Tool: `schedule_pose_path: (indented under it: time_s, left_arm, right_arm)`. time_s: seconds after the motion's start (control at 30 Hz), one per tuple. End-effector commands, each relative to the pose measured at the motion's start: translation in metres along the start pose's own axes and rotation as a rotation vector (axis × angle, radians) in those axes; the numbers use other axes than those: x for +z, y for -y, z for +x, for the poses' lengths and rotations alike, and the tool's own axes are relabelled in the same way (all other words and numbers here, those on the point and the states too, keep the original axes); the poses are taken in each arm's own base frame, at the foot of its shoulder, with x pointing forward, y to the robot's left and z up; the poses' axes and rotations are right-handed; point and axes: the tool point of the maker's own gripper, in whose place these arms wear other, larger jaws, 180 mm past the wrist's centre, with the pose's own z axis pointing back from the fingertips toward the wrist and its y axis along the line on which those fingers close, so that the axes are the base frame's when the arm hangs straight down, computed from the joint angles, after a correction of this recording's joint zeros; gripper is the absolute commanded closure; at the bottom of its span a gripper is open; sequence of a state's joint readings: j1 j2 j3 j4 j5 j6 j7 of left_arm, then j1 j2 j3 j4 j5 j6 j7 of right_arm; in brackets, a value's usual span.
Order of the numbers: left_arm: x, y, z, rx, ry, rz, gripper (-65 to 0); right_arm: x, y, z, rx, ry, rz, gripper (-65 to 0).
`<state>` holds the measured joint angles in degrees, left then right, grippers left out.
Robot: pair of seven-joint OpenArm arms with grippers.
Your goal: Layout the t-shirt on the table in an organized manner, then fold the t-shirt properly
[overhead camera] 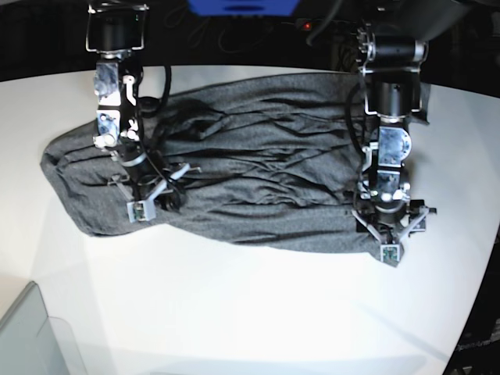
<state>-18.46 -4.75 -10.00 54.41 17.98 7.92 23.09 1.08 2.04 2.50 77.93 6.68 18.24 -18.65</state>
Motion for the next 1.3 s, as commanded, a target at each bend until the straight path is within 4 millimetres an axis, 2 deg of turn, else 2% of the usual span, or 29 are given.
schedule_pose_path:
  time_s: [0.0, 0.1, 0.17, 0.27, 0.3, 0.37, 0.4, 0.43, 0.47, 0.63, 0.87, 0.93, 1.07, 1.2, 1.27]
  left_arm:
    - [-0.002, -0.006, 0.02, 0.006, 0.036, 0.016, -41.6]
    - [-0.003, -0.005, 0.016, 0.007, 0.028, 0.013, -39.3]
    - [-0.003, -0.005, 0.016, 0.011, 0.029, 0.013, -30.0]
    - [-0.002, -0.006, 0.018, 0.014, 0.037, 0.015, -12.7]
    - [-0.002, -0.008, 0.02, 0.018, 0.049, 0.019, -9.4]
    - [-0.003, -0.017, 0.019, 0.058, 0.066, 0.04, -4.9]
    - [-0.003, -0.026, 0.013, 0.09, 0.064, 0.06, -3.1]
    - [-0.002, -0.037, 0.012, 0.136, 0.077, 0.086, -1.3]
    - [0.001, -0.041, 0.014, 0.196, 0.093, 0.098, 0.0]
    - [0.008, -0.083, -0.002, 0.533, 0.119, 0.179, -0.4]
    - [0.003, -0.084, -0.029, 0.883, 0.017, 0.069, -0.6]
    - [0.002, -0.08, -0.029, 1.0, -0.01, -0.001, -1.8]
    - [0.007, -0.071, -0.012, 1.196, 0.011, -0.233, -9.5]
    - [0.015, -0.077, 0.007, 1.357, 0.079, -0.387, -10.6]
    - [0.02, -0.081, 0.005, 1.426, 0.096, -0.422, -10.6]
  right_arm:
    - [-0.001, -0.001, 0.02, 0.003, 0.06, 0.01, -6.9]
    - [-0.001, -0.001, 0.02, 0.003, 0.06, 0.01, -6.9]
    - [-0.001, -0.001, 0.02, 0.003, 0.06, 0.01, -6.9]
    - [-0.001, -0.001, 0.019, 0.003, 0.059, 0.01, -6.9]
    - [-0.001, -0.001, 0.019, 0.003, 0.059, 0.01, -6.9]
    - [0.0, -0.001, 0.018, 0.002, 0.057, 0.01, -6.9]
    - [0.0, -0.001, 0.017, 0.002, 0.056, 0.01, -6.9]
    - [0.0, -0.001, 0.017, 0.002, 0.056, 0.01, -6.9]
    - [0.0, -0.001, 0.017, 0.002, 0.056, 0.01, -6.9]
    - [0.0, -0.001, 0.017, 0.002, 0.056, 0.01, -6.9]
    - [-0.001, -0.004, 0.016, 0.005, 0.053, 0.017, -6.9]
    - [-0.002, -0.003, 0.012, 0.001, 0.041, 0.017, -6.9]
    - [-0.005, -0.002, 0.002, -0.008, 0.016, 0.017, -6.9]
    - [-0.007, -0.002, -0.007, -0.017, -0.008, 0.017, -6.9]
    - [-0.007, -0.002, -0.008, -0.018, -0.01, 0.017, -6.9]
